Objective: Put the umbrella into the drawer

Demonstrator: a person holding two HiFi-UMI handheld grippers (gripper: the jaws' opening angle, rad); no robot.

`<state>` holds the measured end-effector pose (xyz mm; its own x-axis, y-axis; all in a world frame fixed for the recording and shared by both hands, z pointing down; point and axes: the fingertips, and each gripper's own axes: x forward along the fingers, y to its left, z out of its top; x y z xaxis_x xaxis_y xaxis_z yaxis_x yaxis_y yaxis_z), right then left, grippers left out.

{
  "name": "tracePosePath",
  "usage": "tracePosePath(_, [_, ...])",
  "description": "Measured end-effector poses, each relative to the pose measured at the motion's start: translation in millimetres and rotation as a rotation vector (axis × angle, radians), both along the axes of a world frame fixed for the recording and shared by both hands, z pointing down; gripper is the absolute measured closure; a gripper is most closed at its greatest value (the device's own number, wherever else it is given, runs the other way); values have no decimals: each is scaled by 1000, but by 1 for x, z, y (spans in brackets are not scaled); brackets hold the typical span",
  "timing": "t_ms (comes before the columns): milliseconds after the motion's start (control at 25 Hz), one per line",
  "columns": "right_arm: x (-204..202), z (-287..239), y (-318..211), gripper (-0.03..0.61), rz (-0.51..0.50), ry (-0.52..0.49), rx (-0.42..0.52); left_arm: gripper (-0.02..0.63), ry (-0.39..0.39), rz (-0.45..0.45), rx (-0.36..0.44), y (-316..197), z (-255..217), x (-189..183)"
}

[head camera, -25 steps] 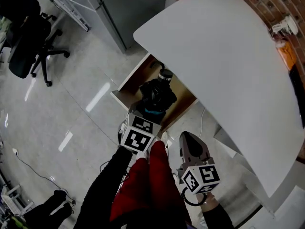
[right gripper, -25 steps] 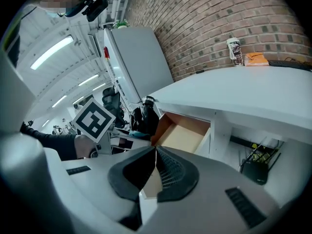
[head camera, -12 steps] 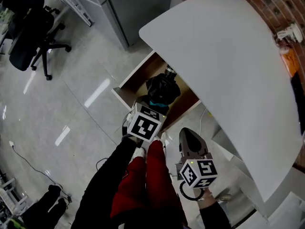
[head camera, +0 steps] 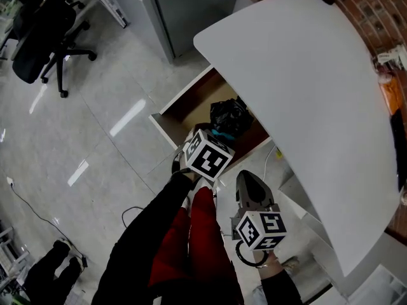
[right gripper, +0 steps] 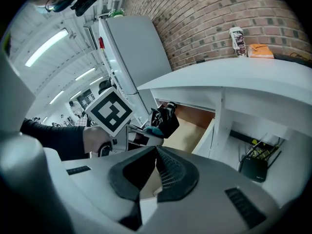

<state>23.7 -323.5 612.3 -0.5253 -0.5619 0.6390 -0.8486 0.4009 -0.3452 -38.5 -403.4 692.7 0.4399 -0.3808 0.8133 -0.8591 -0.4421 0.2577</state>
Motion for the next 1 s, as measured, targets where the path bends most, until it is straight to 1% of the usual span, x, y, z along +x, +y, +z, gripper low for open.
tracePosePath(320, [3, 16, -3, 568, 9, 8, -35, 359, 6, 19, -30, -13, 25, 10])
tracePosePath(800, [5, 45, -6, 568, 3, 44, -84, 359, -33, 77, -80, -17, 70, 22])
tracePosePath(1000, [1, 52, -7, 568, 0, 49, -109, 359, -42, 84, -96, -21, 81, 24])
